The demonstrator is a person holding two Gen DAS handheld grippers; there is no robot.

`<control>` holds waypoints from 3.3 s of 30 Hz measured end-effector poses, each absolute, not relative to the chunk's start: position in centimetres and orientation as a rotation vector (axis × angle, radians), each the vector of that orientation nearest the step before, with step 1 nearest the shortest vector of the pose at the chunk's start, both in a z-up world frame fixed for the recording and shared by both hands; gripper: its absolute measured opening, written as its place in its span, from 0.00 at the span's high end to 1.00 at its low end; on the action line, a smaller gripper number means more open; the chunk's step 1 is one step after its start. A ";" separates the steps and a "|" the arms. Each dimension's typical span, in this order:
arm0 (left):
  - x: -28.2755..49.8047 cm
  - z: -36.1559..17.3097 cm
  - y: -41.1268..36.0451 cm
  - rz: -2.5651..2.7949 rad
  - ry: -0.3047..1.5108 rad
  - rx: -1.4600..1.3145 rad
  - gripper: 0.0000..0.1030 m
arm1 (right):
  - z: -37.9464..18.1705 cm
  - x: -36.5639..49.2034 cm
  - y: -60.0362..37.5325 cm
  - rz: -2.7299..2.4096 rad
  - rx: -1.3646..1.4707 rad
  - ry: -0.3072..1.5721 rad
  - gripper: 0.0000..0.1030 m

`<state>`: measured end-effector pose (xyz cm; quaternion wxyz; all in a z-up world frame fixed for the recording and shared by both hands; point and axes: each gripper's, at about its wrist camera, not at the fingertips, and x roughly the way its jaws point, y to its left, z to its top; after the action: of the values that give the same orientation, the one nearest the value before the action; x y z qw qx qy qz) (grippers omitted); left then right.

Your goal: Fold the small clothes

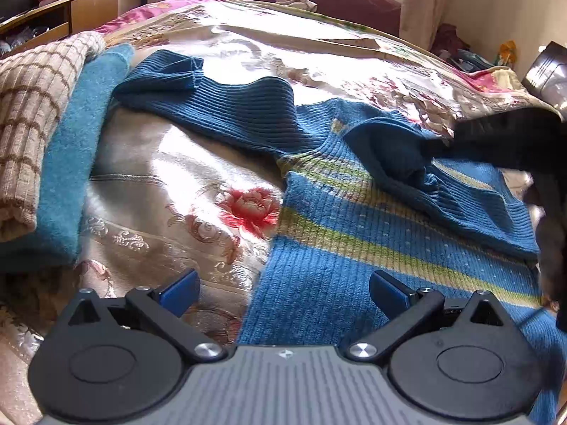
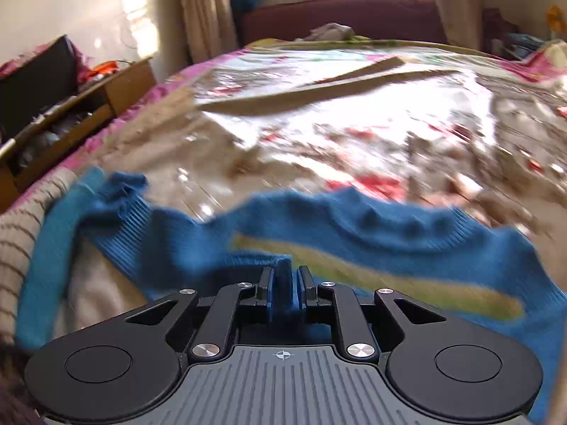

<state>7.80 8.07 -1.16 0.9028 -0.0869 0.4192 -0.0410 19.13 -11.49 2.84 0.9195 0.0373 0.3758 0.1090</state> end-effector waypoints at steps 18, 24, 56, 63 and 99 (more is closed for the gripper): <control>14.4 3.8 11.9 0.153 0.663 0.047 0.00 | -0.2 15.0 -13.0 0.270 0.201 0.799 0.84; 20.5 3.0 12.5 0.237 0.629 0.279 0.03 | -1.0 13.8 -13.3 0.300 0.269 0.780 0.84; 25.1 -0.6 13.1 0.176 0.683 0.451 0.86 | -3.5 13.5 -16.5 0.374 0.512 0.806 0.86; 22.6 4.5 10.5 -0.082 0.705 0.068 0.86 | -3.4 13.5 -17.2 0.370 0.552 0.812 0.85; 10.6 2.9 -3.1 -0.632 0.734 0.021 0.86 | -5.1 12.7 -27.5 0.249 1.277 0.853 0.43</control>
<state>10.63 -3.15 2.85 0.8850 0.0099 0.3527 -0.3039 12.66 -27.48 -5.07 0.7124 0.5759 0.3849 0.1125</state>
